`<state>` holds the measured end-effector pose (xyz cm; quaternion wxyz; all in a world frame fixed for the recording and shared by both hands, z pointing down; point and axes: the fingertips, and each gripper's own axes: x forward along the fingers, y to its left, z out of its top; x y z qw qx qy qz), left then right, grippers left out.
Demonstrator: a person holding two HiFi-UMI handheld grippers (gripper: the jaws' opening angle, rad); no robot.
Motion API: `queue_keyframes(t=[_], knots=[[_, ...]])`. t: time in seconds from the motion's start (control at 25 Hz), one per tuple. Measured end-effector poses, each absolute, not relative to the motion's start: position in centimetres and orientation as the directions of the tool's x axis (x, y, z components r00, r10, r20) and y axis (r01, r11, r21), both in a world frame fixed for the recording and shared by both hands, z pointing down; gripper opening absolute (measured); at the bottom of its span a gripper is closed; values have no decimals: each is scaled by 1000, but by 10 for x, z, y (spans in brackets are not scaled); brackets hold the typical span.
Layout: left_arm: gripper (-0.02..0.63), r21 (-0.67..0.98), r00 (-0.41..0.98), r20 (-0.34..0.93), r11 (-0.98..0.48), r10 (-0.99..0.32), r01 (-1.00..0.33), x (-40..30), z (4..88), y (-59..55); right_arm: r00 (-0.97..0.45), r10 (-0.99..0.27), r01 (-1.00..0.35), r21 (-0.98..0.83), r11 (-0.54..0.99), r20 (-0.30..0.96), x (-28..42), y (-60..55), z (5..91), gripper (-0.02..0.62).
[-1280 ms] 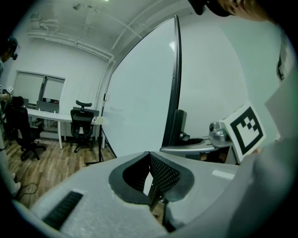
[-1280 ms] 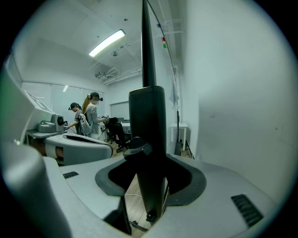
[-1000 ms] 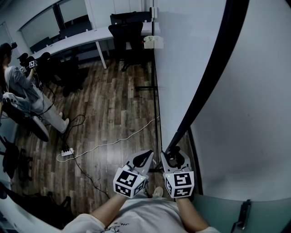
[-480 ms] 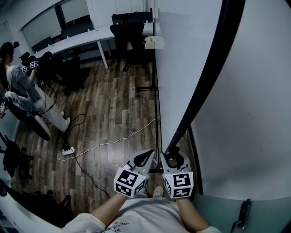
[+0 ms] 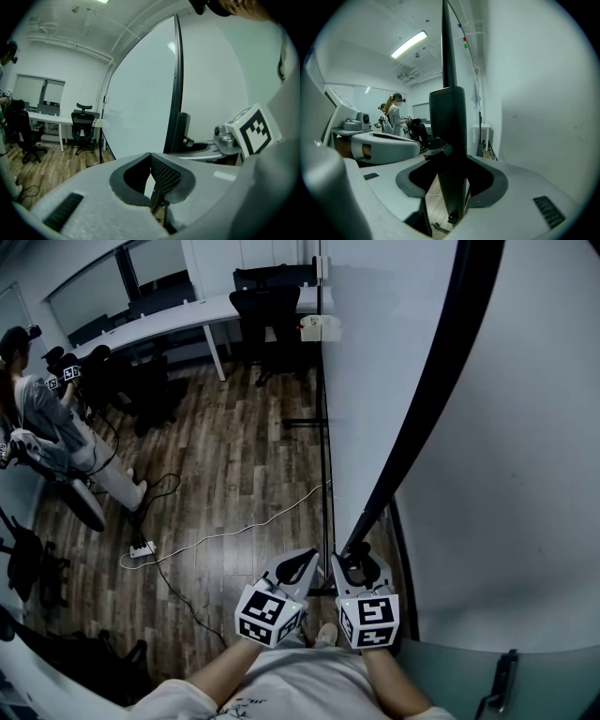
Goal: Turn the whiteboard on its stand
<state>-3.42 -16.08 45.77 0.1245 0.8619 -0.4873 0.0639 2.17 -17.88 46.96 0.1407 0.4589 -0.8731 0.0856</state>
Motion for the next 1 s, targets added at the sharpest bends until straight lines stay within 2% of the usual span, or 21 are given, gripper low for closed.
queue_keyframes(t=[0.6,1.0], knots=[[11,167,516,240,-489,-822,-856,-38,463,-154,-510,-787,-845,-30,534,348,29,-166,470,187],[11,181,536,253,-505,-806,-844,-26,470,-146,-506,-784,-845,-25,534,360,37,-156,470,161]])
